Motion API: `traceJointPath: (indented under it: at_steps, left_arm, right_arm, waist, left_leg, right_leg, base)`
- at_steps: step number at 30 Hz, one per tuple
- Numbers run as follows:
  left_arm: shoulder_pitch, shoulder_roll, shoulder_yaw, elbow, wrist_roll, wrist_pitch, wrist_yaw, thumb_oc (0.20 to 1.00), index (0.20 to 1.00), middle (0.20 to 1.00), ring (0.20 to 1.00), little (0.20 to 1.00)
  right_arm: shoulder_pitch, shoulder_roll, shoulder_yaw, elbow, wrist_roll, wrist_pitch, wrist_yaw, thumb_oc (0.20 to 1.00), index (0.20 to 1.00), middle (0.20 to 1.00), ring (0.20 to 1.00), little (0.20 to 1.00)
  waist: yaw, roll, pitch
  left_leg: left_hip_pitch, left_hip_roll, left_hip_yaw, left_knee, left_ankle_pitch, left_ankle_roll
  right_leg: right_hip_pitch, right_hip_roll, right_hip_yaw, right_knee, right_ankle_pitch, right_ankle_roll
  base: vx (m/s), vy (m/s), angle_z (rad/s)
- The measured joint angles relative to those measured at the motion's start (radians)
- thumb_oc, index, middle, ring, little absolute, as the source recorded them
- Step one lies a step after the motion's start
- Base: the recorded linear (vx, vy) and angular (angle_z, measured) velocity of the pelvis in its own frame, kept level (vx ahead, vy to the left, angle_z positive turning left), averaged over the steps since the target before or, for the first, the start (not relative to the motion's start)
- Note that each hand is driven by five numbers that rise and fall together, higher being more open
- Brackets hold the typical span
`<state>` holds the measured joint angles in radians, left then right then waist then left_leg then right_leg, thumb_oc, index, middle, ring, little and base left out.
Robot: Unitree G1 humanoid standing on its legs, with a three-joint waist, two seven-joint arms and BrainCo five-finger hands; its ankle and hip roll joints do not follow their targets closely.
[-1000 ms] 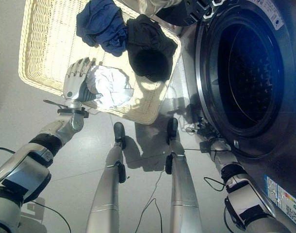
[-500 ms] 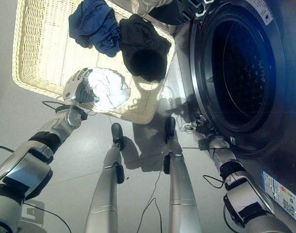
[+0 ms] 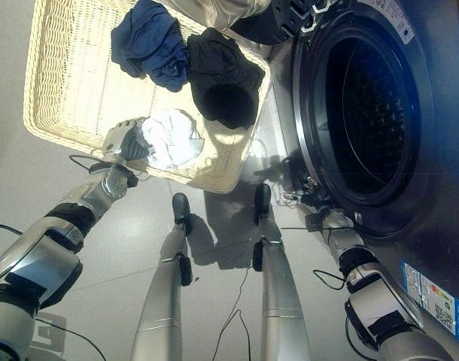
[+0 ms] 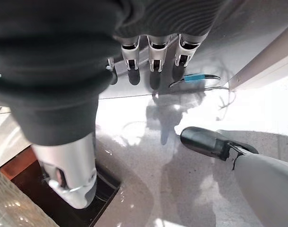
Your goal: Put the clothes into the washing machine.
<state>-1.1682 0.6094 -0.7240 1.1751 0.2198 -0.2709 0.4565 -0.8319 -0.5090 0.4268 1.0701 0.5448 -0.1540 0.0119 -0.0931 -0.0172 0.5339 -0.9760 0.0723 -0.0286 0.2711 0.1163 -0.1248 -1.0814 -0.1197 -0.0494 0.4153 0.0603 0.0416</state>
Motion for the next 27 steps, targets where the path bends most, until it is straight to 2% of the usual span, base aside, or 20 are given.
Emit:
traceJointPath:
  at_steps: [7,14,17,20,21,24,27]
  left_arm:
    - [0.032,-0.006,0.009,-0.023,-0.023,-0.03,-0.027,0.2,0.2,0.2,0.2,0.2]
    - [0.115,-0.028,0.088,-0.091,-0.18,-0.068,-0.016,0.2,0.2,0.2,0.2,0.2]
    - [0.187,-0.044,0.161,-0.193,-0.24,-0.104,0.018,0.2,0.2,0.2,0.2,0.2]
    - [0.303,-0.062,0.25,-0.38,-0.287,-0.183,0.096,0.2,0.2,0.2,0.2,0.2]
    - [0.314,-0.067,0.252,-0.396,-0.293,-0.2,0.106,0.2,0.2,0.2,0.2,0.2]
    - [0.404,-0.125,0.324,-0.585,-0.275,-0.271,0.142,0.2,0.2,0.2,0.2,0.2]
    - [0.448,-0.148,0.331,-0.705,-0.227,-0.308,0.152,0.2,0.2,0.2,0.2,0.2]
  right_arm:
    - [0.001,0.001,-0.005,-0.012,0.066,-0.004,-0.001,1.0,1.0,1.0,1.0,1.0]
    - [0.019,0.024,-0.039,-0.154,0.194,-0.061,-0.035,1.0,1.0,1.0,1.0,1.0]
    - [0.057,0.031,-0.069,-0.289,0.256,-0.073,-0.056,1.0,1.0,1.0,1.0,1.0]
    - [0.149,0.067,-0.11,-0.488,0.296,-0.086,-0.076,1.0,1.0,1.0,1.0,1.0]
    - [0.159,0.073,-0.11,-0.504,0.3,-0.086,-0.074,1.0,1.0,1.0,1.0,1.0]
    - [0.255,0.118,-0.138,-0.669,0.305,-0.076,-0.069,1.0,1.0,1.0,1.0,1.0]
    - [0.291,0.149,-0.136,-0.772,0.305,-0.059,-0.038,1.0,1.0,1.0,1.0,1.0]
  waist:
    - [-0.001,0.0,0.0]
    - [-0.001,-0.001,0.0]
    - [0.002,-0.001,0.0]
    - [0.005,-0.003,0.001]
    - [0.008,-0.003,0.001]
    - [0.034,-0.003,0.002]
    - [0.038,-0.003,0.002]
  left_leg:
    - [0.001,0.0,0.0,-0.001,0.001,-0.002]
    - [0.005,0.001,-0.001,-0.001,0.001,-0.002]
    - [0.007,0.001,-0.002,-0.001,0.001,-0.002]
    - [0.015,0.001,-0.004,-0.007,0.001,-0.002]
    - [0.019,0.001,-0.004,-0.01,0.001,-0.002]
    - [0.026,0.0,-0.015,-0.021,0.002,-0.004]
    - [0.027,-0.006,-0.032,-0.024,0.003,-0.005]
  right_leg:
    - [0.0,0.001,0.0,0.0,0.0,-0.001]
    - [0.002,0.002,0.001,0.002,0.001,-0.002]
    - [0.004,0.003,0.001,0.002,0.001,-0.002]
    - [0.009,0.003,0.001,0.003,0.0,-0.003]
    - [0.012,0.003,0.001,0.004,-0.002,-0.002]
    - [0.014,0.002,-0.004,0.01,-0.008,-0.005]
    - [0.016,-0.005,-0.018,0.025,-0.02,-0.006]
  base:
    - [0.0,0.0,0.0]
    - [0.0,0.0,0.0]
    - [0.0,0.0,0.0]
    - [-0.01,-0.048,0.0]
    - [0.0,-0.058,0.01]
    - [-0.01,-0.059,0.03]
    - [0.0,-0.037,0.11]
